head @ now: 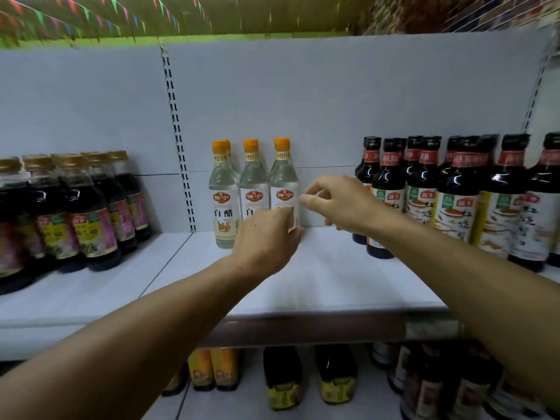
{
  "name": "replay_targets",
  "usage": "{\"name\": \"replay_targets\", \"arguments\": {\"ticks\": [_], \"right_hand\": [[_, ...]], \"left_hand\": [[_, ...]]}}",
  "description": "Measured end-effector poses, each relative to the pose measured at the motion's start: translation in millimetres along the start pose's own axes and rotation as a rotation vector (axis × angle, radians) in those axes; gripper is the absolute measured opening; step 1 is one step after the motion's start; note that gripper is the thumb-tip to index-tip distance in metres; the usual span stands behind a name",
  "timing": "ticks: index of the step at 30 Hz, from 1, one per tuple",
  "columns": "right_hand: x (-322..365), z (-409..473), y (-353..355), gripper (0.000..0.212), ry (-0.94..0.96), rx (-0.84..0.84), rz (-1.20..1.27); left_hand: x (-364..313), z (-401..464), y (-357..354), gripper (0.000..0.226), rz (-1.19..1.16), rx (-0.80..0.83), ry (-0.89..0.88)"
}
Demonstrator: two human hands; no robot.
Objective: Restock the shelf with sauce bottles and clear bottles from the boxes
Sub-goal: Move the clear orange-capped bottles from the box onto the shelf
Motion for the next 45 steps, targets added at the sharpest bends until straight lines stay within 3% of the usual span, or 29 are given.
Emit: {"name": "replay_targets", "arguments": {"ticks": [7, 13, 23, 28, 35, 45], "right_hand": [[33.4, -46.7, 5.5, 0.017, 0.045, 0.029, 0.003], [53.4, -79.9, -6.6, 0.022, 0.060, 0.051, 0.013], [53.0, -138.6, -65.4, 0.019, -0.080, 0.092, 0.032], [38.1, -169.3, -102.5, 0.021, -0.174, 0.121, 0.040], [-1.0, -219.2, -151.3, 0.029, -0.268, 0.164, 0.070], [-75.3, -297.5, -210.1, 0.028, -0.460, 0.229, 0.149]], "left_hand": [[-11.6, -35.8, 22.8, 0.023, -0.058, -0.012, -0.007], [-11.4, -62.0, 26.0, 0.027, -0.087, 0.043, -0.033], [18.8, -129.5, 5.1, 0.018, -0.139, 0.204, -0.102], [27.5, -170.4, -22.7, 0.012, -0.258, 0.313, -0.164], [36.4, -221.9, -80.0, 0.024, -0.246, 0.423, -0.153], [31.9, -294.4, -164.2, 0.020, -0.266, 0.596, -0.166]]}}
Point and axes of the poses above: each hand's wrist, its own z-axis towards the middle knuckle, its own y-axis out of the back of the hand, x = y × z, the point moved 10 cm from there along z, towards the middle knuckle, and after that the axes turned 14 degrees about z, right-handed, at the moved point
